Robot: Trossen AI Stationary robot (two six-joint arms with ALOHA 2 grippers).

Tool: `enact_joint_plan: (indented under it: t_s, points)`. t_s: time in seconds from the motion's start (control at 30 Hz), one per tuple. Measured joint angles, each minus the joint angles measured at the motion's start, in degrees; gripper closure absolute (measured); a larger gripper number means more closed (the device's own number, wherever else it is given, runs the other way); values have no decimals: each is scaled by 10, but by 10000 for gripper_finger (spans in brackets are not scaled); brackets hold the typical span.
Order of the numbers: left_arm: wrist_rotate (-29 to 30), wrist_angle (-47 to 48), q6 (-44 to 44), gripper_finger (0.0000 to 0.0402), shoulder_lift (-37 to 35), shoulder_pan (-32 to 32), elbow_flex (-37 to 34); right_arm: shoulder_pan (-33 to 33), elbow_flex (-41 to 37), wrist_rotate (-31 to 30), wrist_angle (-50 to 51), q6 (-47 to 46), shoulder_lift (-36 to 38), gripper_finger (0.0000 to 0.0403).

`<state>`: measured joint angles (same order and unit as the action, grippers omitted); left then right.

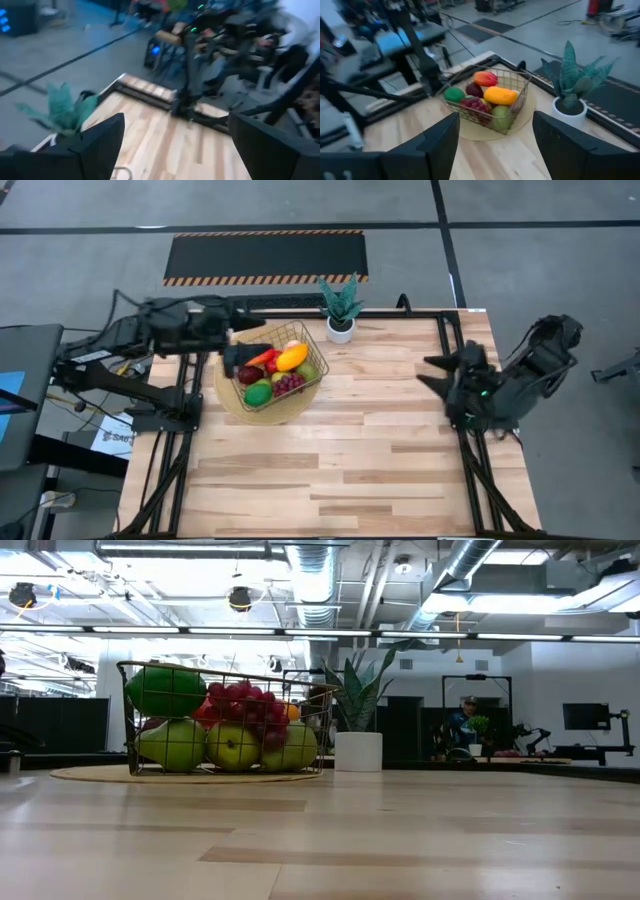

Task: Build produce basket
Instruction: Return to Home Position

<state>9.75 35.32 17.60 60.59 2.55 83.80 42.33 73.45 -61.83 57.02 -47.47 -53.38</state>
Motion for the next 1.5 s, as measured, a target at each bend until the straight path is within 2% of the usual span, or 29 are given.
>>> enact_joint_plan:
  t_s: [0.1, 0.27, 0.4, 0.53, 0.7, 0.83, 0.97, 1.1, 1.5]
  points:
    - [-14, -23, -4, 61, -51, 0, -50, 18, -30, -4, 0, 1, 42, 129]
    - [-17, -87, 4, 61, -134, -11, -194, 50, -142, -4, -73, 10, 128, 129]
    - [-60, -195, 14, 61, -195, -18, -329, 63, -243, 41, -245, 124, 199, 129]
    - [-83, -311, 52, 61, -251, -18, -461, 48, -342, 96, -437, 252, 250, 129]
    - [-80, -405, 93, 61, -306, -18, -583, 7, -444, 162, -567, 288, 301, 129]
    - [-79, -432, 106, 61, -335, -20, -629, -26, -489, 227, -612, 309, 329, 129]
    - [-61, -400, 103, 61, -358, -21, -643, -58, -527, 238, -626, 309, 346, 129]
    - [-50, -397, 98, 61, -392, -21, -666, -92, -556, 277, -635, 307, 381, 129]
    - [-31, -390, 94, 61, -500, -21, -747, -157, -648, 291, -599, 323, 507, 129]
